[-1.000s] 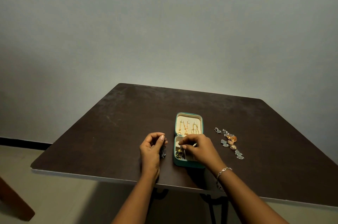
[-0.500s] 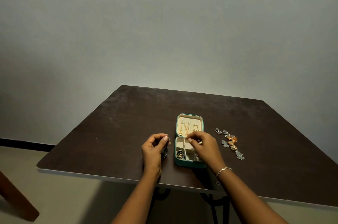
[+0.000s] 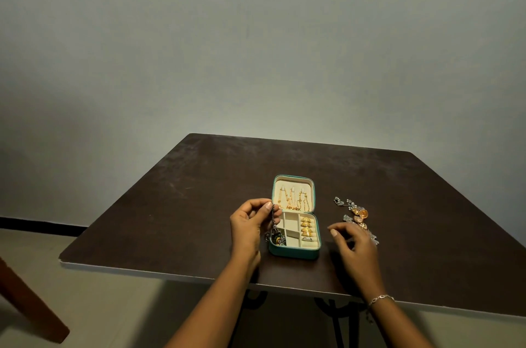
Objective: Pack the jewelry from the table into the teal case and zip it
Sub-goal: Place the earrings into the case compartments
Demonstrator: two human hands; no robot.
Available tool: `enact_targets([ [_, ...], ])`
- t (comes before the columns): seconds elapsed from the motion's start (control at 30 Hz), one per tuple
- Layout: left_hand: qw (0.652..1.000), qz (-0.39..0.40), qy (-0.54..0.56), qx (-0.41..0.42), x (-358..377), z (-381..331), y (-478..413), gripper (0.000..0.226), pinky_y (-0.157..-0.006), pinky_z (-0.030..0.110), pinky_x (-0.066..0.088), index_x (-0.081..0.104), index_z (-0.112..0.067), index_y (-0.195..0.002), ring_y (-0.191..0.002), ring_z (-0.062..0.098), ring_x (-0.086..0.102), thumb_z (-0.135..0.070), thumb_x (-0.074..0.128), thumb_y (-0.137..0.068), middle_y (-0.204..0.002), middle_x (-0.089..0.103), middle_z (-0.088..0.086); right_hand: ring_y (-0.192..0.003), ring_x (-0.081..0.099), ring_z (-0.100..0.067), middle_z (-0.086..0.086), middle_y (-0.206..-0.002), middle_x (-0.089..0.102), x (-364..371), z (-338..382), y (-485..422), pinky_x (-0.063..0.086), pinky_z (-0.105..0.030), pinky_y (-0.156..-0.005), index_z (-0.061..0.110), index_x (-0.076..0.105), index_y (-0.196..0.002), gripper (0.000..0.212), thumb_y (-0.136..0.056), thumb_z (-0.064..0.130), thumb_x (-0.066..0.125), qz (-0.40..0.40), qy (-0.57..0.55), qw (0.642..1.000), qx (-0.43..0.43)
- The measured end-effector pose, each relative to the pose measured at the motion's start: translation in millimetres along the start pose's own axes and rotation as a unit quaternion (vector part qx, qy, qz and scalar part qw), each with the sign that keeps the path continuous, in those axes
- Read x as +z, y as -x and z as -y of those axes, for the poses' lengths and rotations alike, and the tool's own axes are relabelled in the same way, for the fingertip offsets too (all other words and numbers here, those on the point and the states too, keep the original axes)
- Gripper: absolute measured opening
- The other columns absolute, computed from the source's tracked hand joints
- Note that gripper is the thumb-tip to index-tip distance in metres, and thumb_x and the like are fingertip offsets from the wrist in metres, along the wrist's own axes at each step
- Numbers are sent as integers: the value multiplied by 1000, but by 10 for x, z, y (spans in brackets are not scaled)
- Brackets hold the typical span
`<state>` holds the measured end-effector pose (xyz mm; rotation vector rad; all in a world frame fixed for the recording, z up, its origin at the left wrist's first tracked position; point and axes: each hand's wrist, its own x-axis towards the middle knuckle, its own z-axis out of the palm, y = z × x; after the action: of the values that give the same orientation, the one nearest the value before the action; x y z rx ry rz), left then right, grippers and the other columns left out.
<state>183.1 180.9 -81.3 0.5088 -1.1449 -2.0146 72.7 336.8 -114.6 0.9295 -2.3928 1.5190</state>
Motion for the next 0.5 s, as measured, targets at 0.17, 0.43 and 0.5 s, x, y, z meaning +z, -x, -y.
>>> enact_targets([
  [0.17, 1000, 14, 17, -2, 84, -65, 22, 8, -62, 23, 58, 63, -2, -86, -67, 16, 69, 2, 56, -85, -74, 70, 10, -85, 54, -11, 12, -84, 60, -2, -42, -10, 37, -18, -63, 24, 62, -82, 17, -87, 8, 57, 18, -7, 1000, 11],
  [0.43, 1000, 28, -9, 2, 145, -57, 42, 7, -62, 24, 57, 62, 1, -89, -66, 16, 69, 2, 57, -84, -76, 69, 13, -86, 55, -11, 15, -85, 60, -15, -63, 8, 41, -22, -67, 24, 62, -84, 15, -88, 11, 56, 27, -16, 999, 16],
  [0.5, 999, 28, -28, 7, 128, -26, 52, 8, -61, 22, 57, 62, 2, -90, -65, 15, 68, 3, 57, -84, -78, 69, 14, -85, 55, -11, 16, -84, 60, -18, -60, 11, 40, -21, -66, 24, 62, -83, 15, -88, 11, 56, 27, -13, 999, 16],
])
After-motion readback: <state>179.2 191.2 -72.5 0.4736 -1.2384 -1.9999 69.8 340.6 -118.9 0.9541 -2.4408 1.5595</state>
